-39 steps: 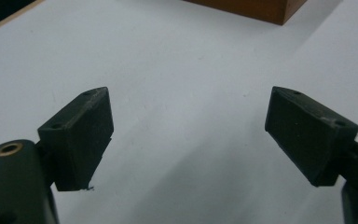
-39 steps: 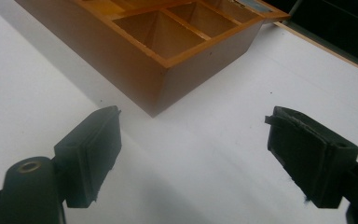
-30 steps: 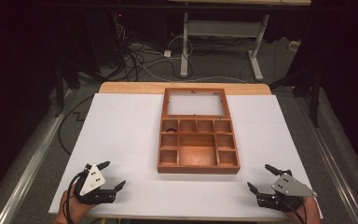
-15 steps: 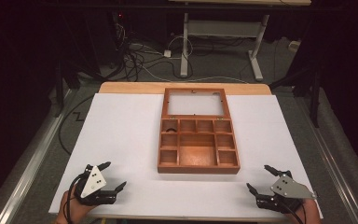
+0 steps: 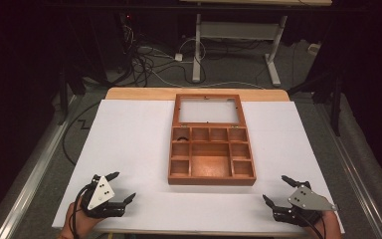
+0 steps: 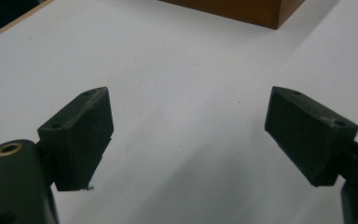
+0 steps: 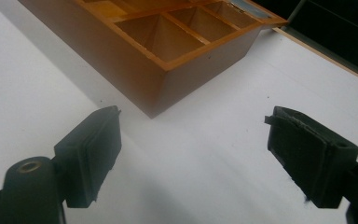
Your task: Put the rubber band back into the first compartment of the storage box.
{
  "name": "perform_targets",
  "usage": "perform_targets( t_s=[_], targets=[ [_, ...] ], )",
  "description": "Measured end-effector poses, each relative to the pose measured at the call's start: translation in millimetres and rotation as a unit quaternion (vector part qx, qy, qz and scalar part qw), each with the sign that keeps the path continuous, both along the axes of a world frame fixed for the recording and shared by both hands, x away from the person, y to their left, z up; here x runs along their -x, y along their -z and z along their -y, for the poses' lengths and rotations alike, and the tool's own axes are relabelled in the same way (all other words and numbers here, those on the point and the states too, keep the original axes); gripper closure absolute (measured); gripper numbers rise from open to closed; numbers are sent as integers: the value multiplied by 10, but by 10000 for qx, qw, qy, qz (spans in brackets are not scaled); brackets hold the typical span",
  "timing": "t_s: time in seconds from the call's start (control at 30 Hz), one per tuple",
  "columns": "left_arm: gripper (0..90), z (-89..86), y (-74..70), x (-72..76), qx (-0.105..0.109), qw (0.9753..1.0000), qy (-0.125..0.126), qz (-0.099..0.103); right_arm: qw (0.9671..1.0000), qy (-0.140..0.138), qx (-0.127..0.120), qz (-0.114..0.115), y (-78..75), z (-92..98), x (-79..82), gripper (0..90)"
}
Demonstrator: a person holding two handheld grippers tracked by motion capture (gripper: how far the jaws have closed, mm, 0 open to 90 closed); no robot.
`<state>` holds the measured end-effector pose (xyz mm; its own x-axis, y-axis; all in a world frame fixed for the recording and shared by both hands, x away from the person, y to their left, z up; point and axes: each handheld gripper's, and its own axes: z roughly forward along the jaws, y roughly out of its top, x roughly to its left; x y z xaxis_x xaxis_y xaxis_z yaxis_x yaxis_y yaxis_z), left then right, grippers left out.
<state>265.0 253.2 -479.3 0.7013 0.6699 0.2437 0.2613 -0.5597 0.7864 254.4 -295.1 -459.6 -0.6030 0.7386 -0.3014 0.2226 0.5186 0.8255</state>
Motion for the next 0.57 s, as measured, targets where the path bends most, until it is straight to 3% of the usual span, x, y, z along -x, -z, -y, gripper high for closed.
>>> perform_targets(
  t_s=[0.57],
  targets=[
    [148, 34, 8, 19, -65, 10000, -44, -47, 10000, -1, -38, -1, -3, 4, -18, 184]
  ],
)
